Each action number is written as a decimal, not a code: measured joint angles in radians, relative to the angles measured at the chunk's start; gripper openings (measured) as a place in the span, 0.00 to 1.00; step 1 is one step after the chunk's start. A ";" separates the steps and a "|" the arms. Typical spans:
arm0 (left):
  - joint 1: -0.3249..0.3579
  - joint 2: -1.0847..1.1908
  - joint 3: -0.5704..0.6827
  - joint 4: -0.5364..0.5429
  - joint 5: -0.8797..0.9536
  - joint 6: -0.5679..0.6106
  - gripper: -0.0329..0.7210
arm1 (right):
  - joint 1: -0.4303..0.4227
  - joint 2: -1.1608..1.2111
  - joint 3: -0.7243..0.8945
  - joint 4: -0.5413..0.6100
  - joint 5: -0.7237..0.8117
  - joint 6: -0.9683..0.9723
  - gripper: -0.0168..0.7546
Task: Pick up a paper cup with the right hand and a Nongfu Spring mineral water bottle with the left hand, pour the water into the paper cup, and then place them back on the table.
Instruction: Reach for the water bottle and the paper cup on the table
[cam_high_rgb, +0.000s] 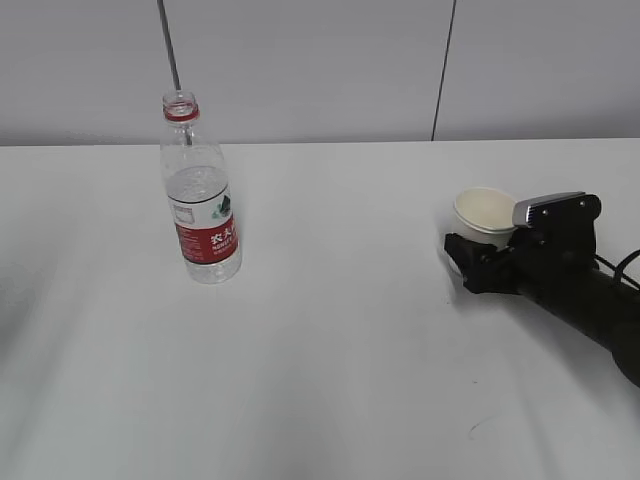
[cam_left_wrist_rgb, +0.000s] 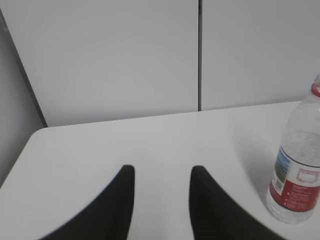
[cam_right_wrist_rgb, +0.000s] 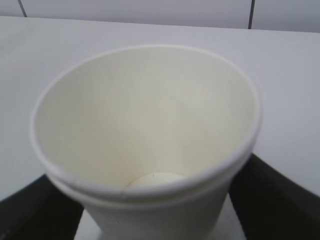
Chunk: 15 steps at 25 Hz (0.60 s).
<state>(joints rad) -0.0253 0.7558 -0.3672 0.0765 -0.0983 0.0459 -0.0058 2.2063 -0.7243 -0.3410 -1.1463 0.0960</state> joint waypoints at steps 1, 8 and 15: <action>-0.017 0.015 0.000 0.000 -0.007 -0.001 0.36 | 0.000 0.000 0.000 0.000 0.000 0.000 0.85; -0.205 0.232 0.000 0.002 -0.204 -0.001 0.37 | 0.000 0.000 0.000 0.000 0.000 0.000 0.83; -0.244 0.541 -0.001 0.004 -0.526 -0.001 0.67 | 0.000 0.000 0.000 0.000 0.000 0.002 0.82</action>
<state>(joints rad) -0.2690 1.2965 -0.3681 0.0803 -0.6248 0.0450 -0.0058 2.2063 -0.7243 -0.3410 -1.1463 0.0981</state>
